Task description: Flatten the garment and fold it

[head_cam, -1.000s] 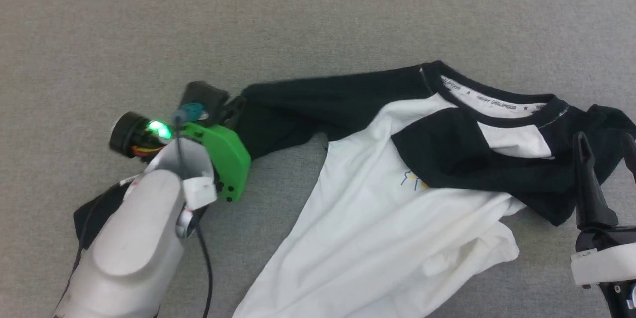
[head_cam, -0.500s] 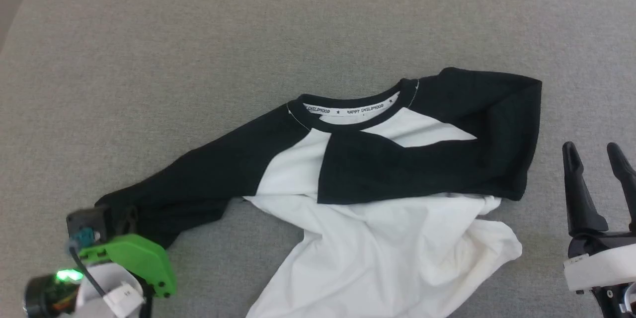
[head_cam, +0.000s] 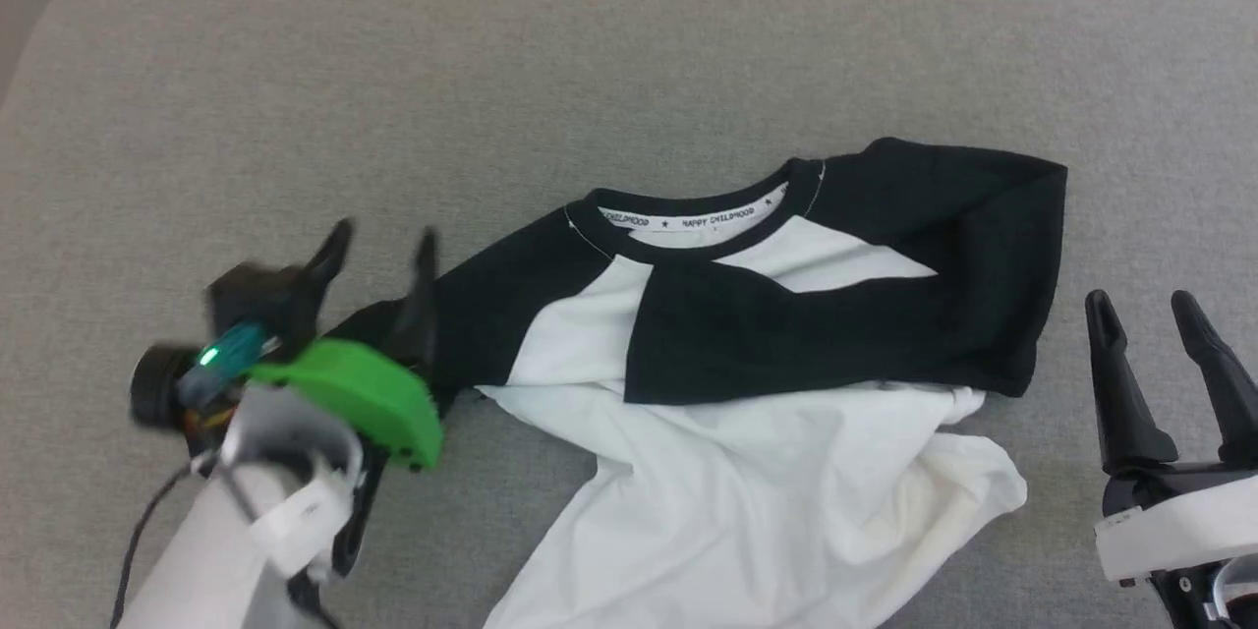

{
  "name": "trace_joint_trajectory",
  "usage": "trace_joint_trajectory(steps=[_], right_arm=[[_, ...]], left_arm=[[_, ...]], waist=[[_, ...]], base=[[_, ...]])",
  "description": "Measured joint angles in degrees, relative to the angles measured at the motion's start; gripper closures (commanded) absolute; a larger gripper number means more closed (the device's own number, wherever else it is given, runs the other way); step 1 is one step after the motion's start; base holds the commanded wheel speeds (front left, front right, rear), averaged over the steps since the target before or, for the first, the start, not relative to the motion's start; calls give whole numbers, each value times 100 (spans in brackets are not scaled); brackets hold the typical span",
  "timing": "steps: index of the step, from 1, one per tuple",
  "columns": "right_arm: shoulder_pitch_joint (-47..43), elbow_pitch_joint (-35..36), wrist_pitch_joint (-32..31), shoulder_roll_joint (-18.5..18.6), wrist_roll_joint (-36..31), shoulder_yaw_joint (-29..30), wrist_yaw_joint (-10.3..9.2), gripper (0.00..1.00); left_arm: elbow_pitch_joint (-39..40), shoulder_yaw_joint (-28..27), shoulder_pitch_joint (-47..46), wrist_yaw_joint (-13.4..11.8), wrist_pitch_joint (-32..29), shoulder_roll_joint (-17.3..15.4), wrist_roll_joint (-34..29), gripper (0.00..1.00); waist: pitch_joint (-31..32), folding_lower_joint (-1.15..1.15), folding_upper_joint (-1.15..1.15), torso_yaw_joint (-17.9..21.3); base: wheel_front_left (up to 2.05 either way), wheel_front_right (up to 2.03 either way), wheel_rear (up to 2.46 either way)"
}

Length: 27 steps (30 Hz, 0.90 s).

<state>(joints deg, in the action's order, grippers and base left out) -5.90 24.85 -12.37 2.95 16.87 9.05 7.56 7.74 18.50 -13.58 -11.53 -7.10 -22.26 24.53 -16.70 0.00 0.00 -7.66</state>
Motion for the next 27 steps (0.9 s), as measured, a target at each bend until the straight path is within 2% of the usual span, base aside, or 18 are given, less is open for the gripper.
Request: trace_joint_trajectory(steps=[9, 15, 22, 23, 24, 27], right_arm=[[129, 31, -24, -1, -20, -25, 0, 0], [170, 54, -26, -1, -22, -1, 0, 0], [240, 86, -60, 0, -71, 13, 0, 0], [242, 89, -82, -1, -78, 12, 0, 0], [246, 90, -83, -1, -78, 7, 0, 0], [297, 100, -116, -1, -79, -18, 0, 0]], left_arm=[[-1205, 960, -1299, 916, -1183, -229, -460, 0], [-1785, 1125, -1632, 1165, -1904, -478, -475, 0], [-1729, 1112, -1843, 1428, -2641, -527, -33, 0], [-1691, 1121, -1874, 1458, -2737, -541, -12, 54], [-1660, 1123, -1892, 1479, -2789, -544, 21, 100], [-1579, 1165, -1905, 1550, -2969, -519, 248, 100]], waist=[[-396, 0, 0, 193], [-665, 0, 0, 307], [-891, 0, 0, 336], [-909, 0, 0, 324], [-922, 0, 0, 311], [-956, 0, 0, 267]], base=[[0, 0, 0], [0, 0, 0], [0, 0, 0], [0, 0, 0], [0, 0, 0], [0, 0, 0]])
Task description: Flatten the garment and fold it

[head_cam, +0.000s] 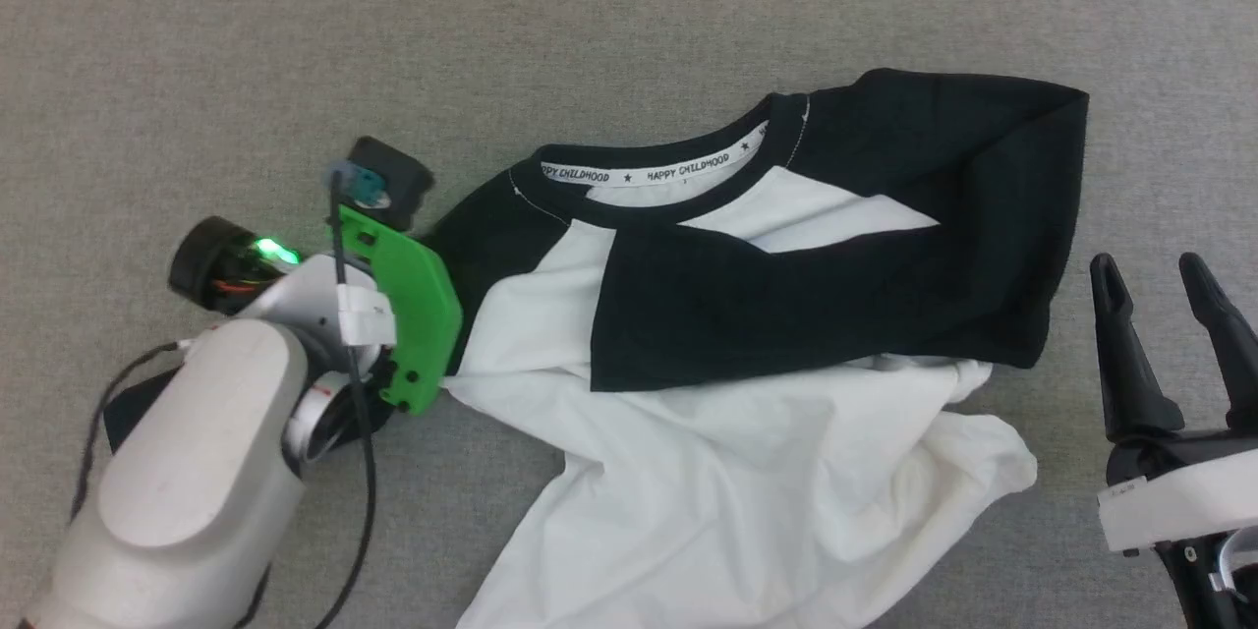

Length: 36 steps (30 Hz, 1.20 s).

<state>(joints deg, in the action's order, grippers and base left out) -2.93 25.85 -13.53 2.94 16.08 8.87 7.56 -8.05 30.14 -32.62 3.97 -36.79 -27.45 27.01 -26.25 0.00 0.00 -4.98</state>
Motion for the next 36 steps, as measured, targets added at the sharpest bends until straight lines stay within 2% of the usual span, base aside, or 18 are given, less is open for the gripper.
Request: trace_joint_trajectory(steps=[3, 5, 7, 13, 17, 21, 25, 28, 30, 36], right_arm=[[64, 11, -35, 0, -4, -11, 0, 0], [66, 5, -42, 0, -8, -24, 0, 0], [72, -8, -42, 0, -7, -45, 0, 0], [75, -113, -2, 0, 4, -41, 0, 0], [31, -166, 19, -1, 7, 33, 0, 0], [68, -160, -208, 58, 137, -19, 0, 0], [723, -247, -800, 571, 430, -163, 0, 0], [1550, -453, -1427, 1233, 634, -400, 0, 0], [2121, -611, -1846, 1547, 769, -577, 0, 0], [3528, -1345, -3277, 2544, 1135, -1540, 0, 0]], left_arm=[[92, 41, 9, 34, 19, 42, 48, 100], [93, 48, 35, 4, 387, 41, -98, 100], [55, 30, 84, -122, 927, 60, -298, 100], [37, -561, 437, -809, 2624, 409, -345, 100], [407, -824, 872, -1120, 3231, 582, -263, 100], [795, -791, 1249, -1235, 3422, 664, -261, 100], [1005, -704, 1350, -1270, 3388, 682, -264, 100], [1062, -642, 1320, -1287, 3333, 708, -282, 100], [1069, -581, 1267, -1285, 3312, 739, -292, 100], [1024, -401, 904, -1261, 3294, 917, -352, 100]], waist=[[-15, 0, 0, -40], [0, 0, 0, -61], [40, 0, 0, -68], [276, 0, 0, -75], [473, 0, 0, -90], [621, 0, 0, -181], [602, 0, 0, -286], [481, 0, 0, -321], [375, 0, 0, -335], [-16, 0, 0, -431]], base=[[0, 0, 0], [0, 0, 0], [0, 0, 0], [0, 0, 0], [0, 0, 0], [0, 0, 0], [0, 0, 0], [0, 0, 0], [0, 0, 0], [0, 0, 0]])
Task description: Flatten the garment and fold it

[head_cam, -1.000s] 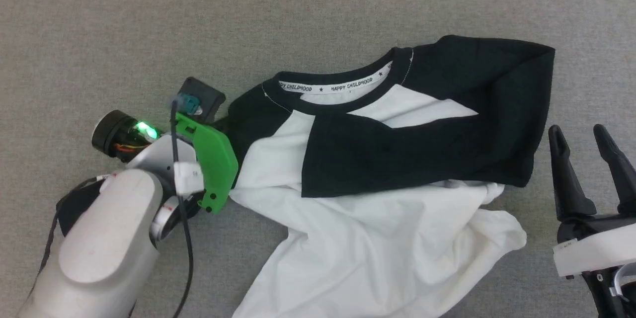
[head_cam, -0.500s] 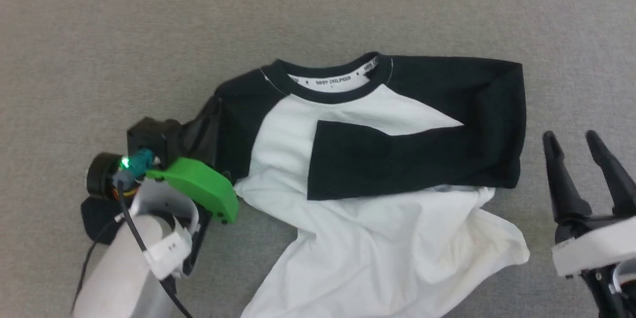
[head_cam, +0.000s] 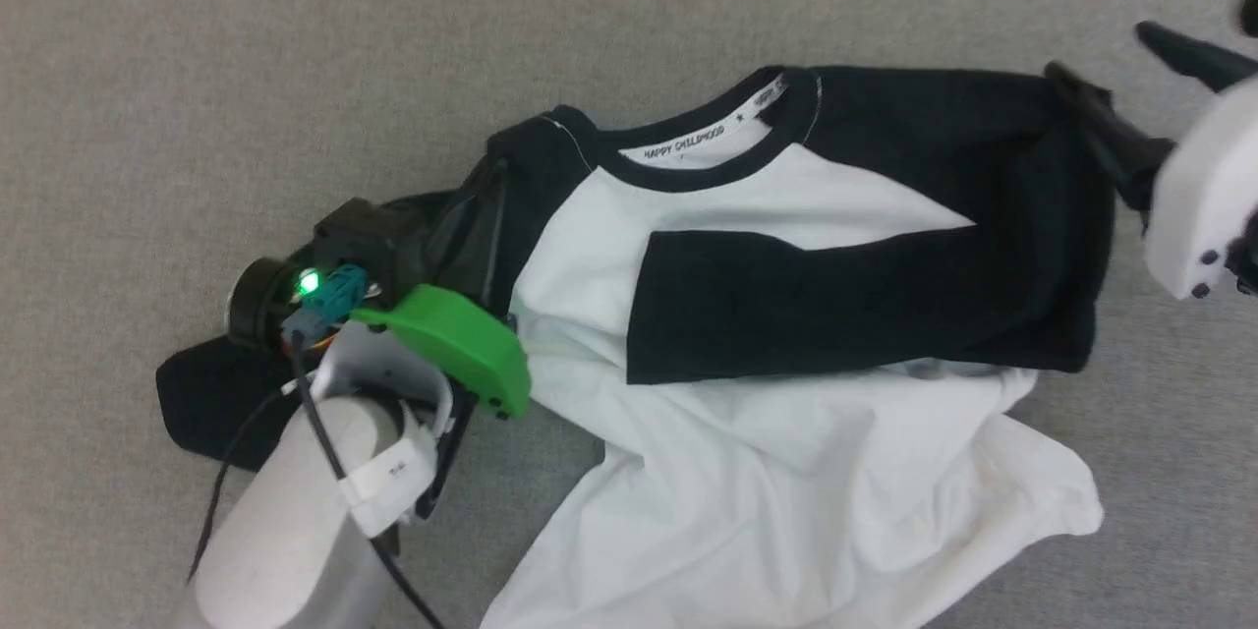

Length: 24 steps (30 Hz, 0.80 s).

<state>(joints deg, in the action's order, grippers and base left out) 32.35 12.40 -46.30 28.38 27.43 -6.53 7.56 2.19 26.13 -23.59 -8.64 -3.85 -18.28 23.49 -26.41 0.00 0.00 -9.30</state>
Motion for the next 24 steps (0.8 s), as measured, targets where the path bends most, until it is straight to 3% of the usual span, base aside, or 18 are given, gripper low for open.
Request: trace_joint_trajectory(steps=[4, 16, 21, 22, 23, 24], right_arm=[[548, -380, -470, 421, 187, -673, 0, 0], [1512, -1337, -598, 1255, 371, -2257, 0, 0], [1795, -1534, -613, 1552, 611, -2616, 0, 0], [1828, -1562, -630, 1589, 668, -2653, 1, 5], [1869, -1581, -667, 1630, 725, -2700, 1, 22], [1910, -1596, -689, 1675, 765, -2747, 1, 47]], left_arm=[[-80, 96, -159, 54, 44, 92, -32, 100], [-233, 272, -363, 185, 101, 270, -15, 100], [-368, 341, -414, 214, 193, 397, 24, 100], [-388, 343, -416, 225, 197, 401, 32, 100], [-419, 343, -417, 243, 224, 403, 43, 100], [-449, 341, -418, 255, 244, 404, 56, 100]], waist=[[-209, 0, 0, -122], [-524, 0, 0, -630], [-636, 0, 0, -816], [-650, 0, 0, -843], [-666, 0, 0, -875], [-680, 0, 0, -902]], base=[[0, 0, 0], [0, 0, 0], [0, 0, 0], [0, 0, 0], [0, 0, 0], [0, 0, 0]])
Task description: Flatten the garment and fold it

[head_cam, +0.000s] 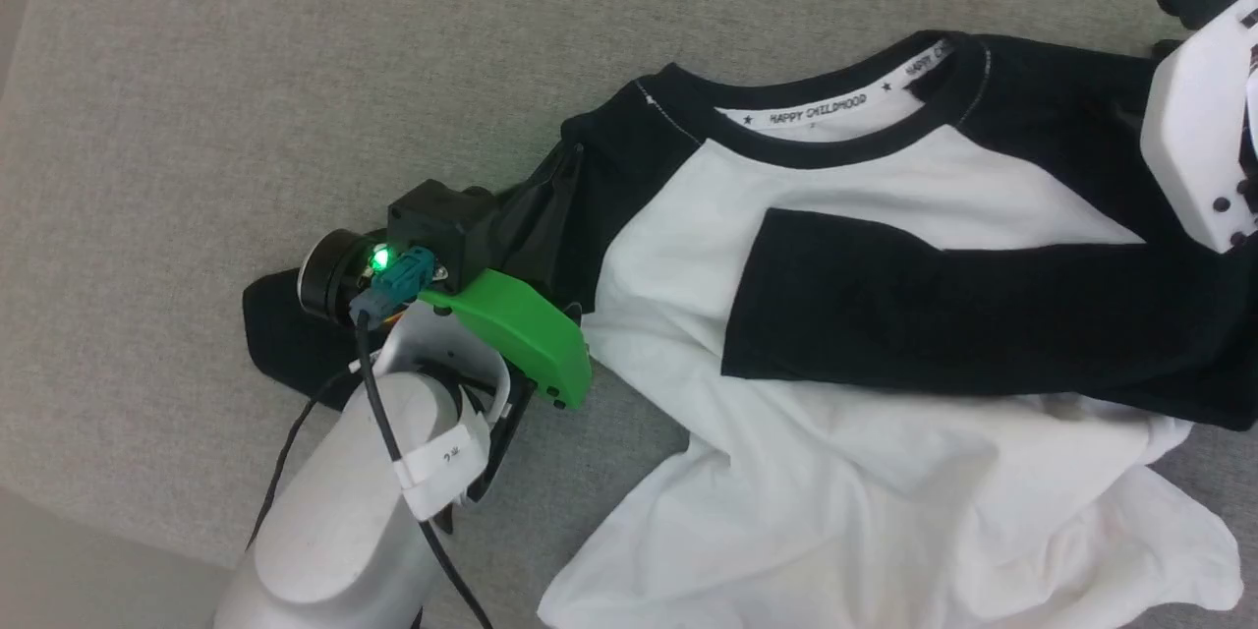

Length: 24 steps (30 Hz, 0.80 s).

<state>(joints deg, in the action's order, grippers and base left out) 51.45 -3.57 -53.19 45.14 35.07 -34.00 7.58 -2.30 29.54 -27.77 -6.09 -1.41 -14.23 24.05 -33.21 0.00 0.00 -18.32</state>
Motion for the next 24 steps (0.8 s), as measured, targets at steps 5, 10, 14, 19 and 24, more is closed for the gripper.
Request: trace_joint_trajectory(steps=[5, 10, 14, 19, 24], right_arm=[[112, -179, 109, 51, 141, -19, 2, 100], [1, -676, 1111, -278, 71, 412, 2, 100], [-157, -925, 2049, -768, -5, 1057, 2, 100], [-352, -869, 2825, -1365, -9, 1744, 1, 100], [-473, -416, 3353, -1949, -183, 2402, 1, 100]], left_arm=[[-126, -37, -14, -1, 62, 0, 16, 100], [-188, -135, -81, -64, 210, -35, 5, 100], [-176, -222, -201, -159, 235, -114, -44, 100], [-97, -346, -437, -260, 174, -278, -98, 100], [-2, -590, -1085, -277, -88, -608, -188, 100]], waist=[[-9, 0, 0, -27], [137, 1, 0, 75], [370, 1, 0, 222], [743, 1, 0, 450], [1385, 0, 0, 808]], base=[[0, 0, 0], [0, 0, 0], [0, 0, 0], [0, 0, 0], [0, 0, 0]])
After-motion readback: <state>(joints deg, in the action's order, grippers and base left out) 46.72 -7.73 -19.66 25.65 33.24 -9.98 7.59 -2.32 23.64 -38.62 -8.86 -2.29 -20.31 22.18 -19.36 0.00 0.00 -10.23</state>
